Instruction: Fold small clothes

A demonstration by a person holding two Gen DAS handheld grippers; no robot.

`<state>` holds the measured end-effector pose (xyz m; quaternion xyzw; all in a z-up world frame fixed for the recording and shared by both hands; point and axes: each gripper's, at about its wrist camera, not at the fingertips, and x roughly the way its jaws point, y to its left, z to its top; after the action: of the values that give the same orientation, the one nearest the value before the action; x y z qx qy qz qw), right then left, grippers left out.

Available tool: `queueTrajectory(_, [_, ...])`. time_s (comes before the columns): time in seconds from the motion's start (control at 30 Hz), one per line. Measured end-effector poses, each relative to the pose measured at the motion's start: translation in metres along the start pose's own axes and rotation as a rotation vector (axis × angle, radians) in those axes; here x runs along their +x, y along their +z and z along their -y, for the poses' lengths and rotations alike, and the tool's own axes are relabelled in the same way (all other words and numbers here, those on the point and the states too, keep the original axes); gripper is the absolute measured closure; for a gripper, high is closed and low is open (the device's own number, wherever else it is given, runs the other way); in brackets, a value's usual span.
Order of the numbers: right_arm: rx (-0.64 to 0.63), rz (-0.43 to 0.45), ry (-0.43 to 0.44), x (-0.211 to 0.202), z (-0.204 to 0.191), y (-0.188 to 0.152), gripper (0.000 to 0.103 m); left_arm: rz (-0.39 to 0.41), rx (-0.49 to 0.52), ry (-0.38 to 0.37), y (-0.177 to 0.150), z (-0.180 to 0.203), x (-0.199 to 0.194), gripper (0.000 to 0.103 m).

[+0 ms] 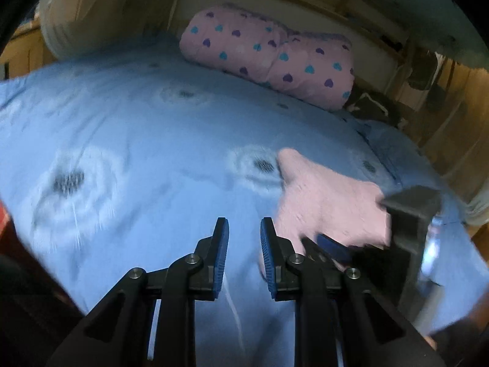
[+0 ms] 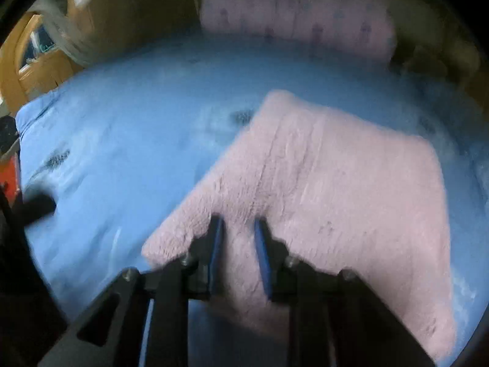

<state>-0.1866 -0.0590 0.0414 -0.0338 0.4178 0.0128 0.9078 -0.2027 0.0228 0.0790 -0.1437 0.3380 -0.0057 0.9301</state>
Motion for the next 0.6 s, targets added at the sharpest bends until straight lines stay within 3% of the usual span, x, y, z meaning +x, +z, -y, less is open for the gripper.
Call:
queueTrajectory(0.13, [0.183, 0.008, 0.136, -0.026, 0.044, 0.013, 0.082, -0.122, -0.047, -0.135, 0.022, -0.001, 0.036, 0.101])
queueTrajectory(0.2, [0.287, 0.051, 0.097, -0.044, 0.083, 0.020, 0.078, -0.108, -0.049, -0.148, 0.034, 0.004, 0.047, 0.101])
queueTrajectory(0.23, [0.325, 0.083, 0.048, -0.054, 0.104, 0.022, 0.071, -0.101, -0.040, -0.149, 0.039, 0.008, 0.052, 0.101])
queueTrajectory(0.27, [0.359, 0.112, -0.005, -0.060, 0.124, 0.024, 0.064, -0.103, -0.038, -0.177, 0.042, 0.011, 0.058, 0.101])
queueTrajectory(0.33, [0.428, 0.118, -0.062, -0.060, 0.161, 0.023, 0.060, -0.108, -0.016, -0.255, 0.040, 0.021, 0.066, 0.101])
queueTrajectory(0.43, [0.481, -0.019, -0.005, -0.025, 0.186, 0.013, 0.060, -0.162, 0.083, -0.215, 0.023, 0.038, 0.084, 0.103])
queueTrajectory(0.47, [0.478, -0.074, -0.011, -0.009, 0.187, 0.006, 0.060, -0.214, 0.121, -0.187, 0.012, 0.044, 0.095, 0.103])
queueTrajectory(0.5, [0.456, -0.156, -0.063, 0.010, 0.185, -0.003, 0.061, -0.208, 0.155, -0.168, 0.006, 0.047, 0.096, 0.103])
queueTrajectory(0.53, [0.434, -0.152, -0.087, 0.016, 0.184, -0.007, 0.061, -0.167, 0.232, -0.115, 0.001, 0.052, 0.095, 0.103])
queueTrajectory(0.6, [0.393, -0.157, -0.147, 0.014, 0.178, -0.004, 0.061, -0.177, 0.252, -0.086, -0.002, 0.053, 0.095, 0.103])
